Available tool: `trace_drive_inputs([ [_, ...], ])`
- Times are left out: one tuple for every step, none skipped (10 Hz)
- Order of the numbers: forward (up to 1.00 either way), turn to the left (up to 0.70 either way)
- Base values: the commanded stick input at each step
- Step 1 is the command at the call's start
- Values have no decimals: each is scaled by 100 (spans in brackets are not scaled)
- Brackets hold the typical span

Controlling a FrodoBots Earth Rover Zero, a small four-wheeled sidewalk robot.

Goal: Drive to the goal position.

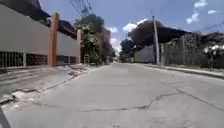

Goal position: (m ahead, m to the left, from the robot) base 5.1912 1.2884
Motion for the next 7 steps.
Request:
trace_drive_inputs([
  [100, 3],
  [100, 3],
  [100, 3],
  [100, 3],
  [100, 3],
  [100, -37],
  [100, -37],
])
